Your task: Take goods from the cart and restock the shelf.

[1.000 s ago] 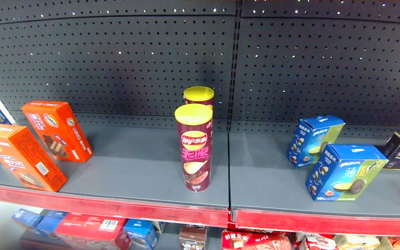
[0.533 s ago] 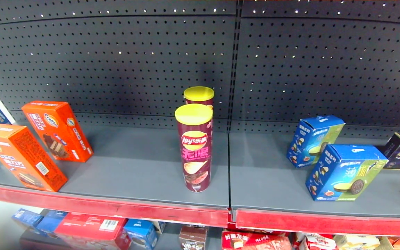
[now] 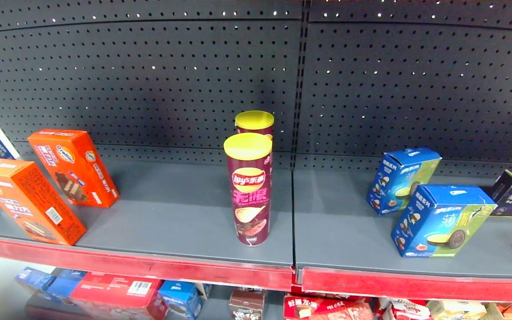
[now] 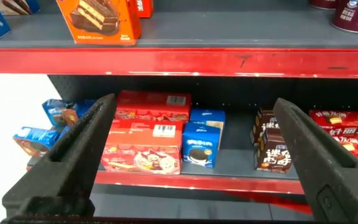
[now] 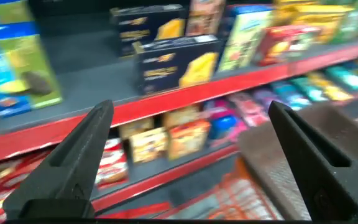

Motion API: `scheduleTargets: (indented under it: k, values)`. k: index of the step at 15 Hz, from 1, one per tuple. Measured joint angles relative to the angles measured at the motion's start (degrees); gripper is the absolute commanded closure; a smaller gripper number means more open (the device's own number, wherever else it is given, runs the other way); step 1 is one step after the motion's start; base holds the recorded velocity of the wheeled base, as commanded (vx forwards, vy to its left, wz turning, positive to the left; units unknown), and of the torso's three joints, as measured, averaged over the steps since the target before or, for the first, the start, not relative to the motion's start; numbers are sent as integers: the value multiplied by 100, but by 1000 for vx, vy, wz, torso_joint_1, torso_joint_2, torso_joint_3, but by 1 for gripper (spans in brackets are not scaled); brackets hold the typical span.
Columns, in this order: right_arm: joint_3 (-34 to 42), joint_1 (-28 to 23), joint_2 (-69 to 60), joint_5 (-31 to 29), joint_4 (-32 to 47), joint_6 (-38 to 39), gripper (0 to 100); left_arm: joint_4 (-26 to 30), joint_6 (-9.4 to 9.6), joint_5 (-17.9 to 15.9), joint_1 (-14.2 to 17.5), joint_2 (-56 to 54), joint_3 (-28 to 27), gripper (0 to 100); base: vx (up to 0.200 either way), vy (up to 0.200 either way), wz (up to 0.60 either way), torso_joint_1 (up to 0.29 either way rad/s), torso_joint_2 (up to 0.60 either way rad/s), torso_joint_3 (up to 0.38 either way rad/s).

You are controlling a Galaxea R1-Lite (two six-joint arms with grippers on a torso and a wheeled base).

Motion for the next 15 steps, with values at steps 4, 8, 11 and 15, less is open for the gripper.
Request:
scheduleTargets:
  k: [4, 8, 11, 15]
  values:
    - [948, 1078, -245, 35, -284, 302, 0, 0, -2, 0, 0, 0, -2, 0, 0, 0, 0, 0, 0, 0]
    - [2428, 1840, -833, 5, -1425, 355, 0, 0, -2, -2, 0, 1, -2, 0, 0, 0, 0, 0, 0, 0]
    - [3161, 1898, -1028, 85, -1904, 414, 0, 0, 0, -2, 0, 1, -2, 0, 0, 0, 0, 0, 0, 0]
    - [4197, 1907, -1091, 315, -3469, 187, 0, 0, 2, -2, 0, 1, -2, 0, 0, 0, 0, 0, 0, 0]
